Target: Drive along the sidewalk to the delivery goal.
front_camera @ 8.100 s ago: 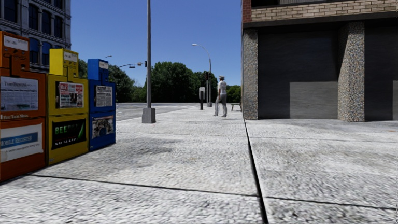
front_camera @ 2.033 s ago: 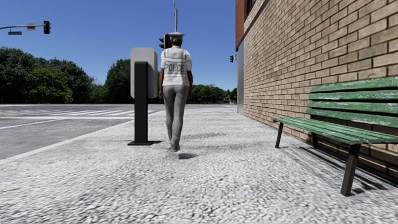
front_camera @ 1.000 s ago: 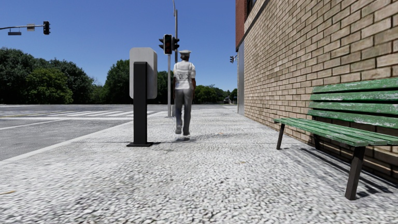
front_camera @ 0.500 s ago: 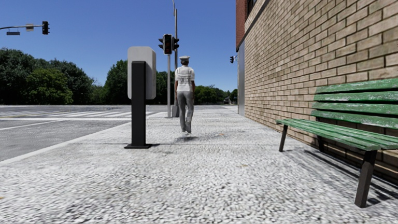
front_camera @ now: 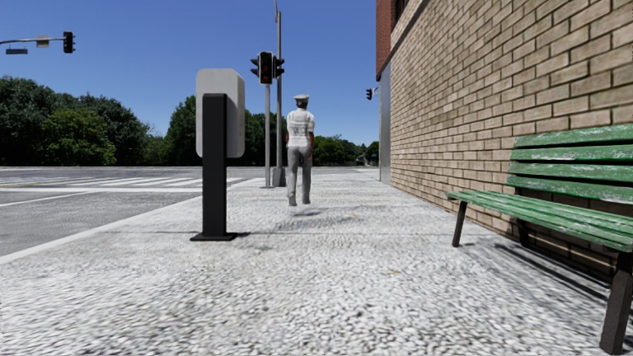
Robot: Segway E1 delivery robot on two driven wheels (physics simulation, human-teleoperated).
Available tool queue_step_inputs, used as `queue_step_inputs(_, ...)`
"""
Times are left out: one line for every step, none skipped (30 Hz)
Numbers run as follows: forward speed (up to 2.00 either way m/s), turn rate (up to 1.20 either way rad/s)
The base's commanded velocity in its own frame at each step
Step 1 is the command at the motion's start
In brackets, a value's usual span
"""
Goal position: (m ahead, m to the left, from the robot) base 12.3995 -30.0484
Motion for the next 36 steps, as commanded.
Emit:
queue_step_inputs(0.39,0.00)
queue_step_inputs(0.39,0.00)
queue_step_inputs(0.39,0.00)
queue_step_inputs(0.39,0.00)
queue_step_inputs(0.39,0.00)
queue_step_inputs(0.48,0.00)
queue_step_inputs(0.76,0.00)
queue_step_inputs(1.11,0.00)
queue_step_inputs(1.11,0.00)
queue_step_inputs(1.41,0.00)
queue_step_inputs(1.70,0.00)
queue_step_inputs(1.70,0.00)
queue_step_inputs(2.00,0.00)
queue_step_inputs(2.00,0.00)
queue_step_inputs(2.00,0.00)
queue_step_inputs(2.00,0.00)
queue_step_inputs(2.00,0.00)
queue_step_inputs(2.00,0.00)
queue_step_inputs(2.00,0.00)
queue_step_inputs(2.00,0.00)
queue_step_inputs(2.00,0.00)
queue_step_inputs(2.00,0.00)
queue_step_inputs(2.00,0.00)
queue_step_inputs(2.00,0.00)
queue_step_inputs(2.00,0.00)
queue_step_inputs(2.00,0.00)
queue_step_inputs(2.00,0.00)
queue_step_inputs(2.00,0.00)
queue_step_inputs(2.00,0.00)
queue_step_inputs(2.00,0.00)
queue_step_inputs(2.00,0.00)
queue_step_inputs(2.00,0.00)
queue_step_inputs(2.00,0.00)
queue_step_inputs(2.00,0.00)
queue_step_inputs(2.00,0.00)
queue_step_inputs(2.00,0.00)
